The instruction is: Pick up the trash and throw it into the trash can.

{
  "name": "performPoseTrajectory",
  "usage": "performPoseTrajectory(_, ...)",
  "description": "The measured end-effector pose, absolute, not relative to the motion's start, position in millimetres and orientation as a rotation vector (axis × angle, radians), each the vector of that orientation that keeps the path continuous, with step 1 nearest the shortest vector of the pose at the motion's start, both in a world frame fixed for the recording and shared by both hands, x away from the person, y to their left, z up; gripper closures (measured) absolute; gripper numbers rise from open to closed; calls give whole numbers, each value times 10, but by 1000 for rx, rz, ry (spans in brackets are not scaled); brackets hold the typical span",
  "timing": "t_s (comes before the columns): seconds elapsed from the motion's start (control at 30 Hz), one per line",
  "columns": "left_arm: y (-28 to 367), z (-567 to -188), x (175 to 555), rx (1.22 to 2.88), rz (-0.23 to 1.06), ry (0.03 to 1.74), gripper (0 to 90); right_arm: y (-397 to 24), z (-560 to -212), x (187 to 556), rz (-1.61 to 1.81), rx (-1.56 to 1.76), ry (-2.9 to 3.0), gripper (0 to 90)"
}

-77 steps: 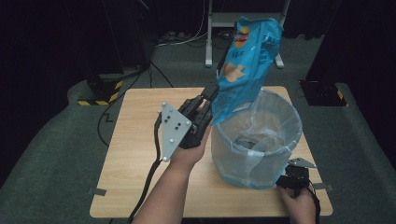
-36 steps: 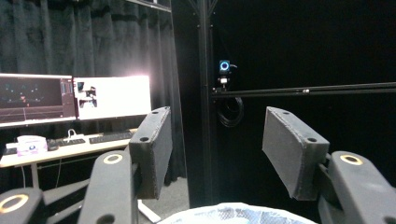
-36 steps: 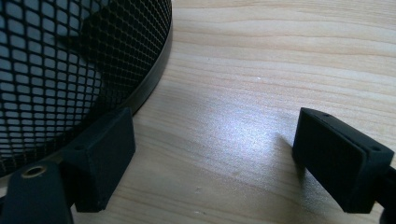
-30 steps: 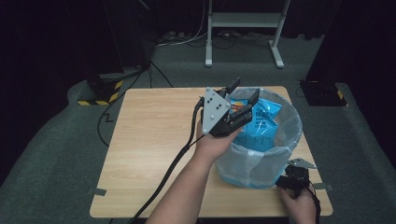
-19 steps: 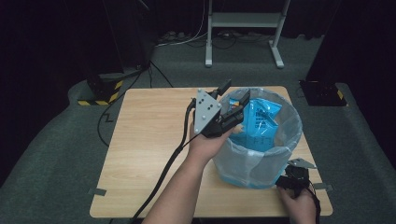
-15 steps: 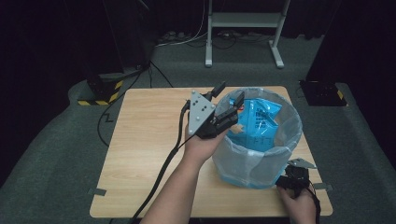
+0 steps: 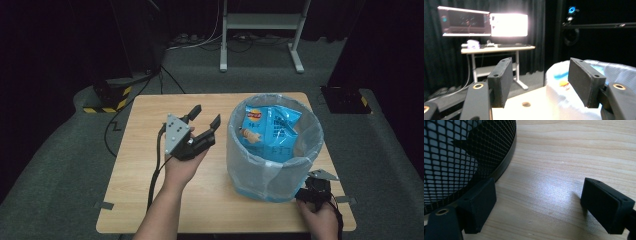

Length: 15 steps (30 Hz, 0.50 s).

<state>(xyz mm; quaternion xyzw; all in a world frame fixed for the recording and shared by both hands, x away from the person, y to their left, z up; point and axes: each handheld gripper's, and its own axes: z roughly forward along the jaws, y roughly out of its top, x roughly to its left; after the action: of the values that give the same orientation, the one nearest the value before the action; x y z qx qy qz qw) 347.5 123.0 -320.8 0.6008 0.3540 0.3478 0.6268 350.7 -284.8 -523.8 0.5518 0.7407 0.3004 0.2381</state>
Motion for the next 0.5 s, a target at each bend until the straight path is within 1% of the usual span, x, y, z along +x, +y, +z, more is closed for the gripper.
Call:
performPoseTrajectory(0.2,1544,-3561,3499,1433,805,912,357,-2848,-5238,3508,823,1512,2029,124)
performPoseTrajectory(0.4,1810,-4054,3515,1499,712,1042,342,-2848,-5239,3508,823,1512,2029,124)
performPoseTrajectory(0.5,1943,-4399,3524,1566,648,1125,330,-2848,-5239,3508,823,1512,2028,124)
